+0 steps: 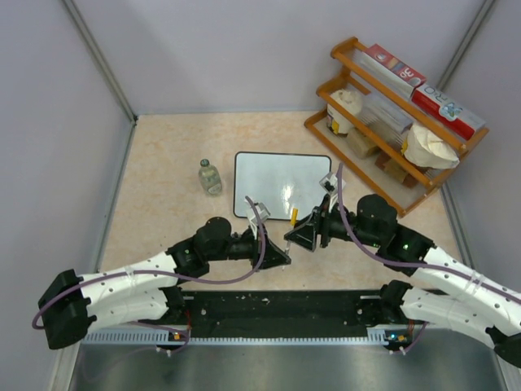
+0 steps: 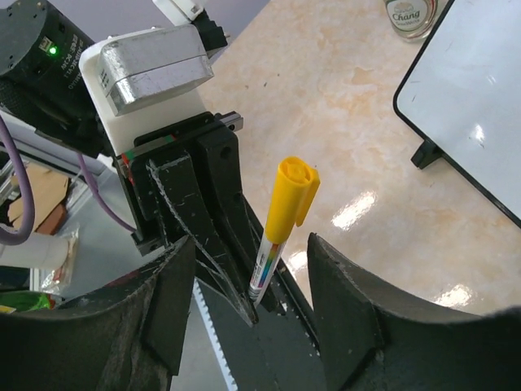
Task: Write a sentence on the whiteboard
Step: Pass from the left arm to the right
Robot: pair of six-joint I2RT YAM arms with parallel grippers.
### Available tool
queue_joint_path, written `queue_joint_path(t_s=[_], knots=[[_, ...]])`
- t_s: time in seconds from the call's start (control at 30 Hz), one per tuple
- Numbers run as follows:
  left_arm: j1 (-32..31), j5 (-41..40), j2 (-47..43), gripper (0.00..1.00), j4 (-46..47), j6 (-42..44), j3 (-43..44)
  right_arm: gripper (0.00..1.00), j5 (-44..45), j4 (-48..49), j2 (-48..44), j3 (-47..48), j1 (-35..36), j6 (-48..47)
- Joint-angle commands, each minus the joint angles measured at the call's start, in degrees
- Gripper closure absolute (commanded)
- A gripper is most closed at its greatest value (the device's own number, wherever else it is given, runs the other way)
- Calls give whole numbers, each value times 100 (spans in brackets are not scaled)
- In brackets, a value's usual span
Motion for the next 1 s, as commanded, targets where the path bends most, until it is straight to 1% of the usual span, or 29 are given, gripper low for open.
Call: queue_joint_path(t_s=[0.0,0.07,0.2,0.23,0.3,0.33,0.4,0.5,0.6,0.7,0.8,0.9,0.93,0.97], knots=[[-21,238,65,100,457,40,242,47,-236,139,48,214,39,-62],[-21,256,109,100,492,31,251,54,-271,157,66,188,48,-36],[-38,273,188,100,545,-4,260,63,-359,297,49,82,48,34],[-47,273,179,100,563,-13,242,69,-368,332,40,56,48,61],[-56,256,162,100,615,-48,198,74,-447,420,5,3,39,140],[-65,238,153,100,624,-48,189,80,-464,429,5,-23,39,149],[-65,229,126,100,633,-48,180,82,-517,438,-4,-50,48,201],[-65,264,100,100,598,-30,206,82,-491,429,-13,-146,39,228],[-73,282,91,100,598,-30,198,81,-465,412,-13,-199,39,254],[-109,317,91,100,616,-30,198,78,-403,386,-22,-252,39,281],[-135,352,100,100,589,-13,224,78,-429,385,-22,-278,39,289],[-153,352,74,100,519,22,242,87,-534,394,-22,-278,39,281],[-161,318,74,100,510,22,242,100,-552,403,-30,-278,48,272],[-161,291,30,100,501,22,216,100,-613,386,-22,-278,39,246]])
